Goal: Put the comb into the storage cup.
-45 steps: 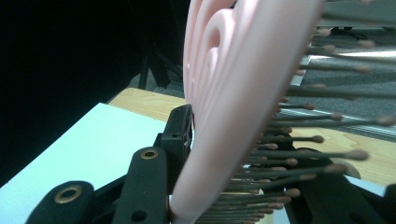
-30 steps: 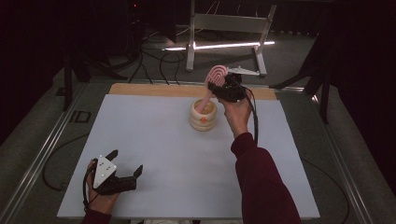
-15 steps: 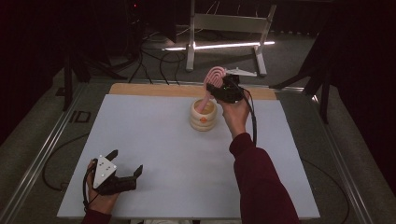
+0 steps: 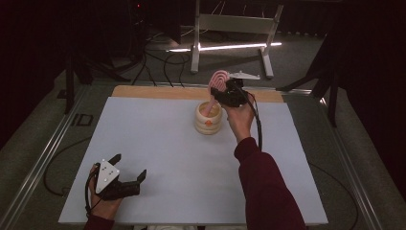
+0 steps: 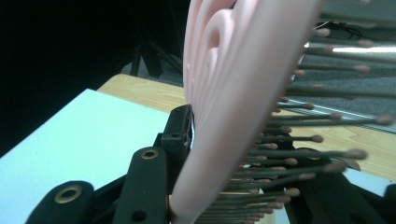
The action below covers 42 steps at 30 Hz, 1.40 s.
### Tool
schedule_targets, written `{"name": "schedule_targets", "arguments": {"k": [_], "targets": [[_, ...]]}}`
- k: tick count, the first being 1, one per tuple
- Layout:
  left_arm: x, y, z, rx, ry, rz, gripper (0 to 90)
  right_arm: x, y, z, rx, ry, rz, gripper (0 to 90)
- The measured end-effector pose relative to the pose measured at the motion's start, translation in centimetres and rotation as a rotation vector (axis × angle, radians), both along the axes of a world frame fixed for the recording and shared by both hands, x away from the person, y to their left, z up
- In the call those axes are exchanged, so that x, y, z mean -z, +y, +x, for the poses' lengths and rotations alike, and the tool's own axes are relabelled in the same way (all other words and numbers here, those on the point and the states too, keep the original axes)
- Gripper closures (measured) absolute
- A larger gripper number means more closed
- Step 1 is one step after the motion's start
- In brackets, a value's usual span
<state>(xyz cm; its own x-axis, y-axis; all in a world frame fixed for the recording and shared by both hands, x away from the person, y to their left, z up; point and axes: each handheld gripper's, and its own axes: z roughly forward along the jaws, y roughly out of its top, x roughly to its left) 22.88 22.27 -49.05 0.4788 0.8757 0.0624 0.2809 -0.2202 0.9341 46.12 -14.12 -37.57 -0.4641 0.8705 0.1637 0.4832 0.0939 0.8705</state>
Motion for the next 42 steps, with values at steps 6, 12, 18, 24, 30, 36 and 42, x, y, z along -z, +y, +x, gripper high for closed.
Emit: {"name": "schedule_targets", "arguments": {"k": [6, 12, 18, 24, 30, 36, 42], "targets": [[0.0, 0.0, 0.0, 0.000, -0.001, 0.000, 0.9, 0.5, 0.2, 0.0, -0.002, 0.005, -0.004, 62.9], [0.0, 0.0, 0.0, 0.001, 0.000, -0.001, 0.9, 0.8, 0.4, 0.0, 0.003, 0.010, -0.003, 62.9], [0.0, 0.0, 0.0, 0.000, -0.001, -0.002, 0.9, 1.1, 0.4, 0.2, 0.007, 0.015, -0.001, 62.9], [0.0, 0.0, 0.0, 0.001, 0.000, 0.000, 0.9, 1.6, 0.6, 0.2, 0.009, 0.020, -0.002, 62.9], [0.0, 0.0, 0.0, 0.001, 0.000, 0.000, 0.9, 1.9, 0.8, 0.2, 0.004, 0.028, -0.002, 62.9], [0.0, 0.0, 0.0, 0.001, -0.001, 0.001, 0.9, 2.3, 1.0, 0.2, 0.007, 0.028, -0.005, 62.9], [0.0, -0.1, 0.0, 0.001, -0.001, 0.004, 0.9, 2.5, 0.7, 0.3, 0.017, 0.035, -0.002, 62.9]]}}
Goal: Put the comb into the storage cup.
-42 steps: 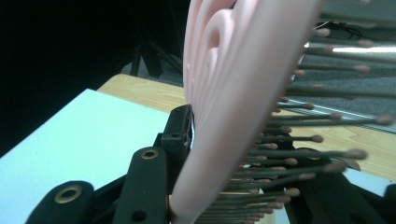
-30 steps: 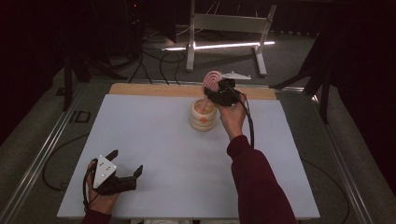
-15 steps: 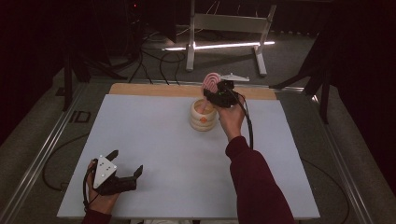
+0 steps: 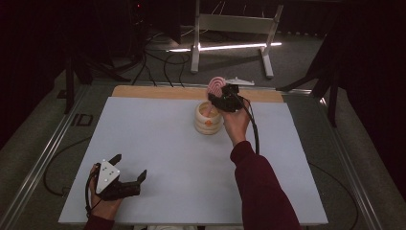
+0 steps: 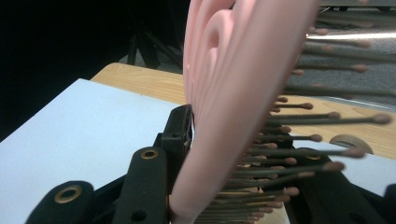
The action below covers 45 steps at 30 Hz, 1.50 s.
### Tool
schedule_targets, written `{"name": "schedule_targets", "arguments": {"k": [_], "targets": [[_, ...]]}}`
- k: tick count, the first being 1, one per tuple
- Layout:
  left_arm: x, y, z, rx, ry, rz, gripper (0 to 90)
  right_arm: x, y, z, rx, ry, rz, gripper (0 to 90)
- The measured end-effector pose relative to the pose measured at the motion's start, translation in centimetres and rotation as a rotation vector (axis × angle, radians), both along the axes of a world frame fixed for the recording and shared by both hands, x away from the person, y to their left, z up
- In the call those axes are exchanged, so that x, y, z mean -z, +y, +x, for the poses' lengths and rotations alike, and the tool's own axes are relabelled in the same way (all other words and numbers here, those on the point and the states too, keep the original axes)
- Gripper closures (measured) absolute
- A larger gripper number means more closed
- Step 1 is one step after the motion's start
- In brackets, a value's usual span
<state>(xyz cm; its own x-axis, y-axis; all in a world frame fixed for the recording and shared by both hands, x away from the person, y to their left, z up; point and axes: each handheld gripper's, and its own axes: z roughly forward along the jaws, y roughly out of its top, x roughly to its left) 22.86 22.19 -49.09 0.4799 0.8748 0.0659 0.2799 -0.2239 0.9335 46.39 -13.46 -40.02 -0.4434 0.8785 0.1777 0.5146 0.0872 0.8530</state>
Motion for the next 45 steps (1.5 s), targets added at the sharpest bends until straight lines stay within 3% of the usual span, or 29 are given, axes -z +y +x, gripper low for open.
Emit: {"name": "schedule_targets", "arguments": {"k": [45], "targets": [[0.0, -0.1, 0.0, 0.002, 0.002, 0.002, 1.0, 1.4, 0.9, 0.1, 0.005, 0.027, -0.013, 62.8]]}}
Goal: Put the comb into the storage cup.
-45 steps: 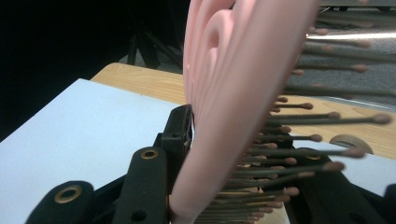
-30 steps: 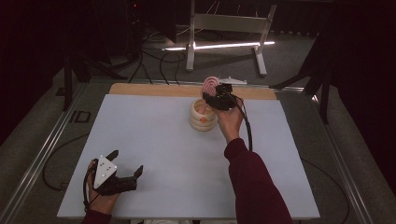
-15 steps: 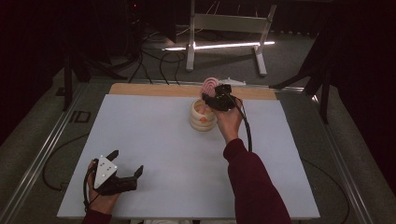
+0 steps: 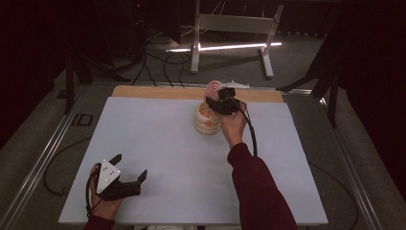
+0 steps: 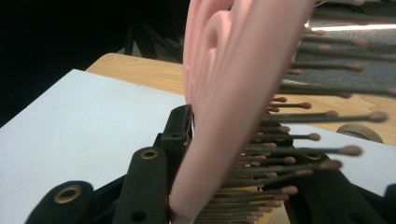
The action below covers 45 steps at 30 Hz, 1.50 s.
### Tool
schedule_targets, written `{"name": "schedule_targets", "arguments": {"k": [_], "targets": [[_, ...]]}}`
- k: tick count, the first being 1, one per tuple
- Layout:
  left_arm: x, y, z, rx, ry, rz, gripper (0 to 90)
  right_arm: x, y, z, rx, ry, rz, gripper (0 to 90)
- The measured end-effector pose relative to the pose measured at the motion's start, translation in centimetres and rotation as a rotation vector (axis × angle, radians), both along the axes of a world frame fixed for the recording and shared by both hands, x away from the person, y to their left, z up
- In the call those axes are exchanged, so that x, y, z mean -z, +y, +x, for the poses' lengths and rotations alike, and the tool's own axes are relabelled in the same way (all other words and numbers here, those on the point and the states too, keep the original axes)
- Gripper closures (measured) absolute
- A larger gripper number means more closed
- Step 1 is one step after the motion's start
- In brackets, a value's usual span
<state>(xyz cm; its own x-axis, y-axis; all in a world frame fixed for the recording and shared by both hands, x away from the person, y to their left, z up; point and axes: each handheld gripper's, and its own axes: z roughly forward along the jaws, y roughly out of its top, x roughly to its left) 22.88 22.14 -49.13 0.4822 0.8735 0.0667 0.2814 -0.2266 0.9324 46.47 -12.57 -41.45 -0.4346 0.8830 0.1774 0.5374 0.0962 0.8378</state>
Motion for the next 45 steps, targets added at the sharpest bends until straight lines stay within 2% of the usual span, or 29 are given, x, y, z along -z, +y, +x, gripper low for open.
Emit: {"name": "schedule_targets", "arguments": {"k": [35, 45], "targets": [[-0.02, 0.00, -0.03, -0.002, -0.004, 0.000, 1.0, 0.62, 0.12, -0.04, 0.012, -0.004, 0.009, 62.7], [0.00, -0.02, -0.03, -0.002, -0.003, 0.002, 1.0, 0.97, -0.31, 0.08, 0.021, 0.005, 0.042, 62.6]]}}
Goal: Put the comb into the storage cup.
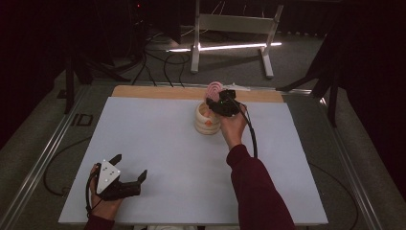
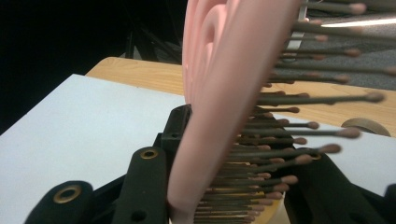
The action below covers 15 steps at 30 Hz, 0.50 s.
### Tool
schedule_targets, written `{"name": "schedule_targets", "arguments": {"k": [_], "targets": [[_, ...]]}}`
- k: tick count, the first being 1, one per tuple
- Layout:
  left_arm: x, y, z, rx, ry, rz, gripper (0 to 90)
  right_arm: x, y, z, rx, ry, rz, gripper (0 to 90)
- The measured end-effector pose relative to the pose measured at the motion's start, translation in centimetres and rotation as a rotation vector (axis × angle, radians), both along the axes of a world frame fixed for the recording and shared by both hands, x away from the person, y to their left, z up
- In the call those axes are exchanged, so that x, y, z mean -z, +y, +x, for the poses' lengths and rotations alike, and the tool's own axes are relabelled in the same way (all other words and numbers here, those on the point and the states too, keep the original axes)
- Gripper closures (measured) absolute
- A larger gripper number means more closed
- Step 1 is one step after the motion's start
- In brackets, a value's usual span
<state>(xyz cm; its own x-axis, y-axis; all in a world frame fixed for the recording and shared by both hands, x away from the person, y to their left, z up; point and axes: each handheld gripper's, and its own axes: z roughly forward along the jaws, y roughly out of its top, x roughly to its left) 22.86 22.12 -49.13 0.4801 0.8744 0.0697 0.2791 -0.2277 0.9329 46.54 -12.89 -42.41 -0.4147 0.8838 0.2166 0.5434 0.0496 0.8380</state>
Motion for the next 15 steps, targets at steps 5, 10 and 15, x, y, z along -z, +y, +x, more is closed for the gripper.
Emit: {"name": "schedule_targets", "arguments": {"k": [5, 10, 15], "targets": [[0.00, 0.02, 0.00, 0.000, 0.001, 0.001, 1.0, 0.12, -0.29, 0.12, 0.006, 0.009, 0.019, 62.6], [0.00, 0.03, 0.00, 0.000, 0.001, 0.001, 1.0, 0.22, -0.53, 0.21, 0.012, 0.013, 0.032, 62.6], [0.00, 0.06, 0.01, -0.001, 0.001, 0.002, 1.0, 0.26, -0.55, 0.23, 0.014, 0.012, 0.034, 62.7]]}}
